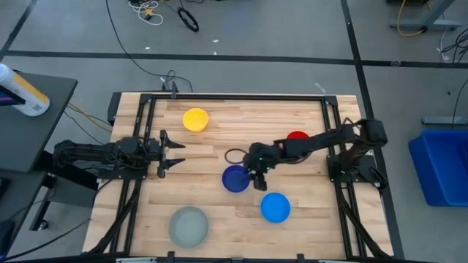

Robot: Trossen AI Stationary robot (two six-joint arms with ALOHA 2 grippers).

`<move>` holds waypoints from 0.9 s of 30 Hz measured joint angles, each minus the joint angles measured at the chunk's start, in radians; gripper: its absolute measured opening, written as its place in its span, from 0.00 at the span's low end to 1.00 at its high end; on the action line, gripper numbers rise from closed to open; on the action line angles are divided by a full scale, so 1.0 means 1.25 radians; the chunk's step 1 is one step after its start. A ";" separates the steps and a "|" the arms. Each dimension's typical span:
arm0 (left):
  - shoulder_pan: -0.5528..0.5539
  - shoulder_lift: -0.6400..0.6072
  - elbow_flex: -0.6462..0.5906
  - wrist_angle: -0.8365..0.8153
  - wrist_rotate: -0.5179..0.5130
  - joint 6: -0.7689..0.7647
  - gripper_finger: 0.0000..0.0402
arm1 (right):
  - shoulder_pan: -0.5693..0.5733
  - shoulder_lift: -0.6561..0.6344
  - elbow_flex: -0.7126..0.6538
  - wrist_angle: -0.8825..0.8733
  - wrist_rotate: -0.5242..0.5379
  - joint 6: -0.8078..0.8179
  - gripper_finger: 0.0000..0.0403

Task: Nest bowls inside each other
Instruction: Stack the dark blue bowl on the white bowl

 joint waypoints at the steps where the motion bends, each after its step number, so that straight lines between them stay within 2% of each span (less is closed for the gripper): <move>1: 0.000 0.000 0.000 0.000 0.000 -0.001 0.62 | 0.002 0.013 0.013 -0.008 0.005 0.001 0.38; 8: 0.000 0.000 0.000 0.001 0.002 -0.006 0.62 | -0.005 0.033 0.026 -0.027 0.069 0.008 0.38; 12: 0.000 0.000 0.000 0.001 0.003 -0.006 0.62 | -0.033 0.033 0.026 -0.037 0.078 0.019 0.38; 20: 0.000 0.000 0.000 0.001 0.004 -0.007 0.62 | -0.080 0.033 0.026 -0.043 0.063 0.012 0.42; 27: 0.000 0.000 0.000 0.001 0.004 -0.007 0.62 | -0.082 0.037 0.026 -0.046 0.062 0.016 0.42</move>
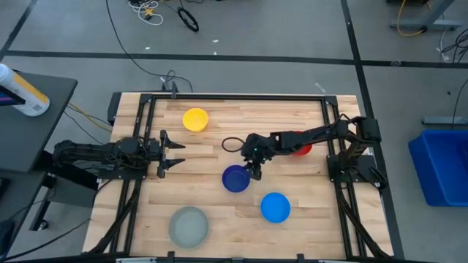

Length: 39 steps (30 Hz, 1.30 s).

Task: Nest bowls inside each other
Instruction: Stack the dark blue bowl on the white bowl

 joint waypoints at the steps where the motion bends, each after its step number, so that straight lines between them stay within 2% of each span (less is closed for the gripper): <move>1: 0.000 0.000 0.000 0.000 0.000 0.000 0.62 | 0.000 0.003 0.000 0.000 0.000 0.004 0.42; 12: 0.000 0.000 0.000 -0.003 0.000 0.000 0.62 | 0.018 0.066 0.000 0.036 0.000 0.016 0.42; 15: 0.000 0.000 0.000 -0.003 -0.001 0.000 0.62 | 0.022 0.069 0.000 0.050 -0.003 0.030 0.39; 18: 0.000 0.000 0.000 -0.004 -0.002 0.001 0.62 | 0.025 0.069 0.000 0.061 -0.034 0.034 0.28; 21: 0.000 0.000 0.000 -0.004 -0.004 0.001 0.62 | 0.033 0.069 0.000 0.061 -0.052 0.049 0.08; 23: 0.000 0.000 0.000 -0.004 -0.007 0.002 0.62 | 0.045 0.069 0.000 0.068 -0.036 0.053 0.03; 30: 0.000 0.000 0.000 -0.003 -0.018 0.003 0.62 | 0.083 0.069 0.012 0.153 0.002 0.053 0.01; 39: 0.000 0.000 0.000 -0.003 -0.045 0.003 0.62 | 0.131 0.070 0.178 0.165 0.003 0.012 0.00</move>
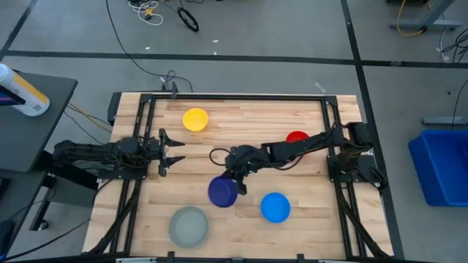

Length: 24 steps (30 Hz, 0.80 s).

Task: Nest bowls inside each other
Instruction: Stack the dark blue bowl on the white bowl

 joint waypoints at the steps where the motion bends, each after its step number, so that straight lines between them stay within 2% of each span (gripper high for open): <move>1: 0.000 0.000 0.000 0.000 0.000 0.001 0.62 | 0.006 0.005 0.022 -0.001 0.001 -0.001 0.00; 5: 0.000 0.000 0.000 0.000 -0.005 0.009 0.62 | 0.031 0.061 0.119 -0.009 0.000 -0.009 0.00; 16: 0.000 0.000 0.000 -0.001 -0.008 0.010 0.62 | 0.068 0.346 0.471 -0.146 -0.079 -0.041 0.00; 24: 0.000 0.000 0.000 -0.002 -0.010 0.012 0.62 | 0.068 0.426 0.588 -0.161 -0.115 -0.052 0.00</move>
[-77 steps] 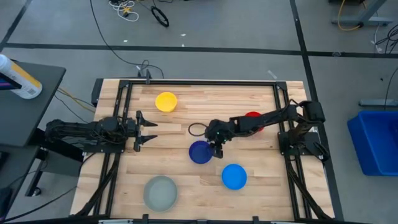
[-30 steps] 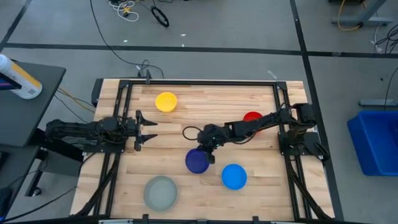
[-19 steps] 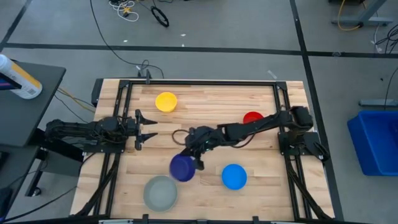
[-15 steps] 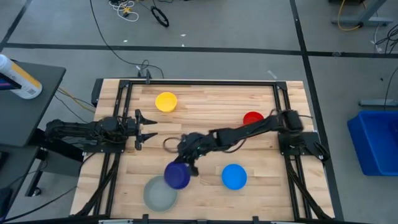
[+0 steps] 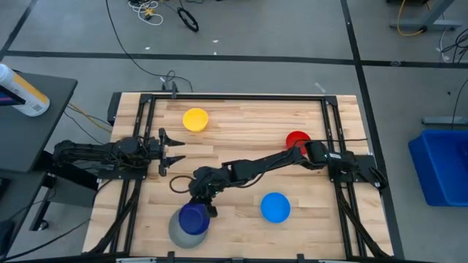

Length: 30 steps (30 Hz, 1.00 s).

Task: Nest bowls inside each other
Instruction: Stack the dark blue bowl on the white bowl, then stack the yellow bowl on the dark blue bowl

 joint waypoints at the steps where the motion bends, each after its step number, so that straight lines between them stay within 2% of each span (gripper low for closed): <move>1: 0.000 0.000 0.000 0.000 0.000 0.000 0.62 | 0.000 0.005 0.000 0.002 -0.005 0.000 0.00; 4: 0.000 0.000 0.000 0.000 0.000 0.000 0.62 | 0.003 0.019 0.000 -0.002 -0.018 0.008 0.00; 10: 0.000 0.000 0.000 0.000 -0.005 0.000 0.62 | 0.016 0.022 -0.006 0.002 0.012 0.000 0.03; 22: 0.000 0.000 0.000 -0.001 -0.005 -0.002 0.62 | 0.016 0.022 -0.007 0.008 0.009 -0.008 0.37; 28: 0.000 0.000 0.000 -0.004 -0.016 -0.007 0.62 | 0.013 0.005 -0.008 -0.040 0.015 -0.056 0.46; 30: 0.001 0.014 0.001 -0.004 -0.055 -0.010 0.62 | 0.009 -0.008 -0.008 -0.090 0.063 -0.080 0.46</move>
